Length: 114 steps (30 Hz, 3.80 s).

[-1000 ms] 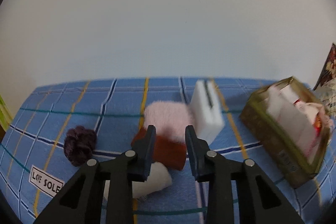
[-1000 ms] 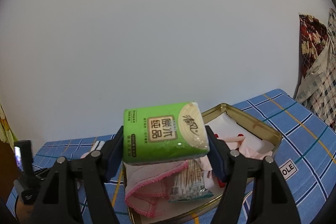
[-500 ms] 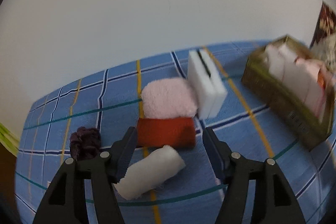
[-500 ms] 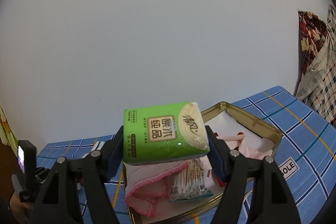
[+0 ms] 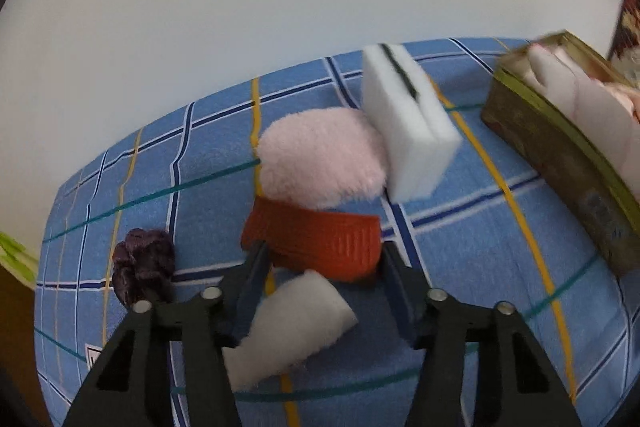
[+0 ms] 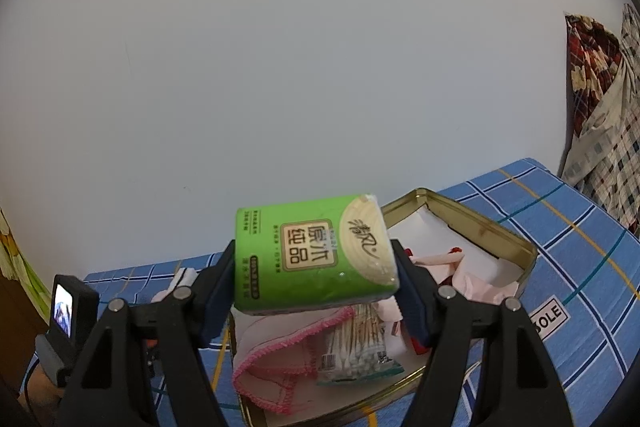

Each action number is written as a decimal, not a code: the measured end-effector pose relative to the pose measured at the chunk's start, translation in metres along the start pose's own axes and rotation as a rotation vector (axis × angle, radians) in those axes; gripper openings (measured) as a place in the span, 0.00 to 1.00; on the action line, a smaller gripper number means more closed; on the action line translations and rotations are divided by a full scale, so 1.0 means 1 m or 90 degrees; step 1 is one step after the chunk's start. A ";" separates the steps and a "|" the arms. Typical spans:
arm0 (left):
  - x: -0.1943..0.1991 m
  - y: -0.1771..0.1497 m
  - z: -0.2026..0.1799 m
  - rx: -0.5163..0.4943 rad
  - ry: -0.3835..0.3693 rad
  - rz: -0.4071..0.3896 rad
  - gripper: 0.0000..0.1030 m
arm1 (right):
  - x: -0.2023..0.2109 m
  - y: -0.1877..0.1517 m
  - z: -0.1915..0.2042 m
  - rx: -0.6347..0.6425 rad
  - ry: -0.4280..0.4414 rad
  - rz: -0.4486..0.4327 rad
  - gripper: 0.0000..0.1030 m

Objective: Organize soft objects

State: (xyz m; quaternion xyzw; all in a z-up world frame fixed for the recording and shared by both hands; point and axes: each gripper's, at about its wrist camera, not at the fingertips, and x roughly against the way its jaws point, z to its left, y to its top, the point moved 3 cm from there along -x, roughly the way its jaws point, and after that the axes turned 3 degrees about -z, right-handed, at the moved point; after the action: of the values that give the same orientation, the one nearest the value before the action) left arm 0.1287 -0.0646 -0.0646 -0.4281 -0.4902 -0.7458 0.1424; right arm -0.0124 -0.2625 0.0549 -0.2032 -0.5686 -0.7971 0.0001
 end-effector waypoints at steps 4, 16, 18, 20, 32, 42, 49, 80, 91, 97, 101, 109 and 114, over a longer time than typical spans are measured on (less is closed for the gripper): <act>0.005 -0.003 -0.001 0.010 -0.010 -0.018 0.40 | -0.001 0.000 0.001 0.001 -0.001 -0.001 0.69; 0.020 -0.021 0.016 0.046 -0.043 -0.030 0.31 | -0.001 0.000 -0.001 -0.008 -0.005 0.001 0.69; 0.025 -0.028 0.020 0.051 -0.029 -0.024 0.31 | -0.001 0.001 -0.001 -0.010 -0.003 0.004 0.69; 0.029 -0.035 0.027 0.066 -0.026 -0.026 0.31 | -0.001 0.001 0.000 -0.011 -0.002 0.004 0.69; 0.002 -0.026 0.056 0.185 -0.021 -0.015 0.36 | -0.004 -0.003 0.007 0.011 -0.008 0.011 0.69; 0.005 -0.028 0.037 0.147 0.004 -0.059 0.16 | -0.005 -0.003 0.007 0.019 -0.009 0.006 0.69; 0.070 -0.025 0.017 0.173 -0.071 -0.183 0.16 | 0.003 0.001 0.003 0.005 0.007 -0.015 0.69; 0.096 0.071 -0.189 0.084 -0.219 -0.271 0.17 | -0.043 0.026 -0.113 0.101 -0.140 -0.025 0.69; 0.071 0.073 -0.211 0.084 -0.195 -0.231 0.17 | -0.059 0.013 -0.113 0.119 -0.148 0.013 0.69; 0.061 0.071 -0.214 0.089 -0.184 -0.215 0.17 | -0.068 0.006 -0.113 0.122 -0.142 0.040 0.69; 0.061 0.071 -0.220 0.073 -0.163 -0.216 0.17 | -0.071 0.002 -0.114 0.121 -0.137 0.051 0.70; 0.077 0.070 -0.226 0.064 -0.099 -0.258 0.84 | -0.042 0.015 -0.126 0.061 -0.122 -0.026 1.00; 0.093 0.070 -0.219 0.077 -0.061 -0.297 0.87 | -0.028 0.024 -0.139 0.021 -0.134 -0.074 1.00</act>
State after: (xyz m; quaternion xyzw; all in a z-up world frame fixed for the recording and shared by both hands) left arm 0.0083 -0.2655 0.0172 -0.3293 -0.6259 -0.7063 -0.0315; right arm -0.0257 -0.4031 0.0296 -0.2524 -0.5895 -0.7605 -0.1023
